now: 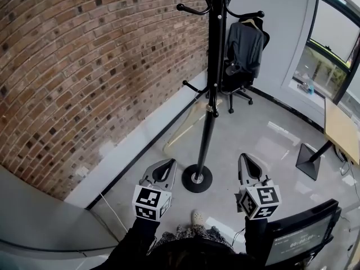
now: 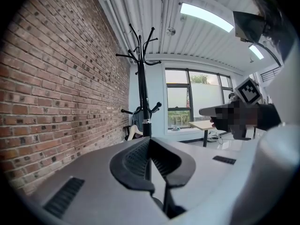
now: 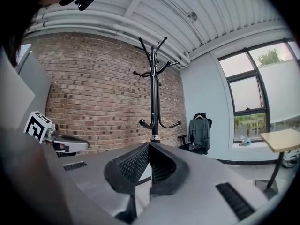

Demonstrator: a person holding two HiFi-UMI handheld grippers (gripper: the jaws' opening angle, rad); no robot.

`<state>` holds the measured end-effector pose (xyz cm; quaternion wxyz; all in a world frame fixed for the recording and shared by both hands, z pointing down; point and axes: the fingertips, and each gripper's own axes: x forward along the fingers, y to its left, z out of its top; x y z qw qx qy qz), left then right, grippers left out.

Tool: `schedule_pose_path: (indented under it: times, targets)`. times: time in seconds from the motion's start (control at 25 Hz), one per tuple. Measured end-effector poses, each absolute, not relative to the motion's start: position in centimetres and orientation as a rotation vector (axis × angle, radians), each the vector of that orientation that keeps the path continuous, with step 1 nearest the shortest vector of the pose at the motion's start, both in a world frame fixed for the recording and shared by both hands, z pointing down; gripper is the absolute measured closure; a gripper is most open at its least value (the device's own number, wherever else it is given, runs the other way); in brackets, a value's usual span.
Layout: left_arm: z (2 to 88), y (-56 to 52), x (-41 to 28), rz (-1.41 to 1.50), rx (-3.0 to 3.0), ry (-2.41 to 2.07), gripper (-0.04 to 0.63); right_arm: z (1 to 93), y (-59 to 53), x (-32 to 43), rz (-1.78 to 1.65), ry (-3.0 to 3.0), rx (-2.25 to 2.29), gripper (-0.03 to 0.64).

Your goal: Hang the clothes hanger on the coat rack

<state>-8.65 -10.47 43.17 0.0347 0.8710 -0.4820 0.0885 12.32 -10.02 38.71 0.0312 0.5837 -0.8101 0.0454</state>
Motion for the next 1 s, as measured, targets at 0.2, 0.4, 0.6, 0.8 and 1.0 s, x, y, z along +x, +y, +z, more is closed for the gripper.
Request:
schedule_pose_path:
  times: [0.2, 0.4, 0.6, 0.8, 1.0]
  targets:
    - [42.9, -10.1, -8.7, 0.262, 2.682, -1.484, 0.589, 38.8, -9.5, 12.6, 0.143, -2.478, 1.812, 0.609]
    - [43.4, -9.8, -9.1, 0.269, 2.667, -1.487, 0.589, 39.2, -9.4, 12.4, 0.158, -2.473, 1.803, 0.609]
    - [43.5, -10.0, -9.6, 0.244, 2.634, -1.499, 0.589, 39.3, -9.5, 12.3, 0.166, -2.471, 1.798, 0.609]
    - [43.7, -10.3, -9.9, 0.243, 2.627, -1.508, 0.588, 39.3, -9.7, 12.3, 0.17, -2.471, 1.801, 0.609]
    - [43.8, -10.6, -9.9, 0.251, 2.625, -1.517, 0.589, 39.3, -10.0, 12.6, 0.166, -2.464, 1.799, 0.609]
